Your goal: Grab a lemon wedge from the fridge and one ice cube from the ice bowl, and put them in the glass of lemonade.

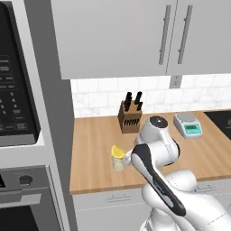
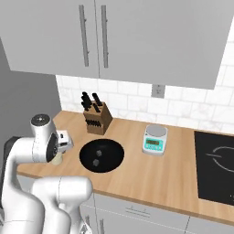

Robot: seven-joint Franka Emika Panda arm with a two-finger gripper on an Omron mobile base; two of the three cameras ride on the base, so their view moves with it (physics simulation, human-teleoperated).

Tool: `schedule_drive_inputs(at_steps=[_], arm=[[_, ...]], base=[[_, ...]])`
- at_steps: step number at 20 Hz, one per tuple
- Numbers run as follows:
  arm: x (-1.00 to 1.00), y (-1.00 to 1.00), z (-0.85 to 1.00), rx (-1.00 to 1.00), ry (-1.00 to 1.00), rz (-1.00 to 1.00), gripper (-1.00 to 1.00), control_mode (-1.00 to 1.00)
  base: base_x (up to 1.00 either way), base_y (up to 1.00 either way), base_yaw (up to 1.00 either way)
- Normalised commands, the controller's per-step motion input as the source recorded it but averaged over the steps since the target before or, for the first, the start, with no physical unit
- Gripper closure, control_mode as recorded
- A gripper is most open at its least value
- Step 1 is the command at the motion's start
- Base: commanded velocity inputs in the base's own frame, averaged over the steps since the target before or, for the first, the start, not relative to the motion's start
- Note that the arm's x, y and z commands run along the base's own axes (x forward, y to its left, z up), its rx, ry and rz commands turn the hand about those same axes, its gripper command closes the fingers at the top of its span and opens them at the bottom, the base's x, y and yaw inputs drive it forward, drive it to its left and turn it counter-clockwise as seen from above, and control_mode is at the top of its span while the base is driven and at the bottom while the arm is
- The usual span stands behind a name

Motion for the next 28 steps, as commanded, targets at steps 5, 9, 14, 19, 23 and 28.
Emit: schedule_drive_inputs(at_steps=[5,9,14,19,23,28], arm=[[0.16,-0.75,0.0,0.01,0.03,0.0,-1.0,-1.0],[0.14,-0.68,0.2,0.0,0.12,-0.01,-1.0,-1.0],[0.12,-0.21,0.08,-0.1,0.21,-0.11,-1.0,-1.0],[0.29,-0.09,0.0,-0.05,0.16,-0.17,-1.0,-1.0],[0.14,-0.23,0.0,0.02,0.01,-0.16,-1.0,-1.0],[0.11,-0.35,-0.23,0.02,0.01,-0.12,-1.0,-1.0]], base=[[0.0,0.0,0.0],[0.0,0.0,0.0],[0.0,0.0,0.0],[0.0,0.0,0.0],[0.0,0.0,0.0],[0.0,0.0,0.0]])
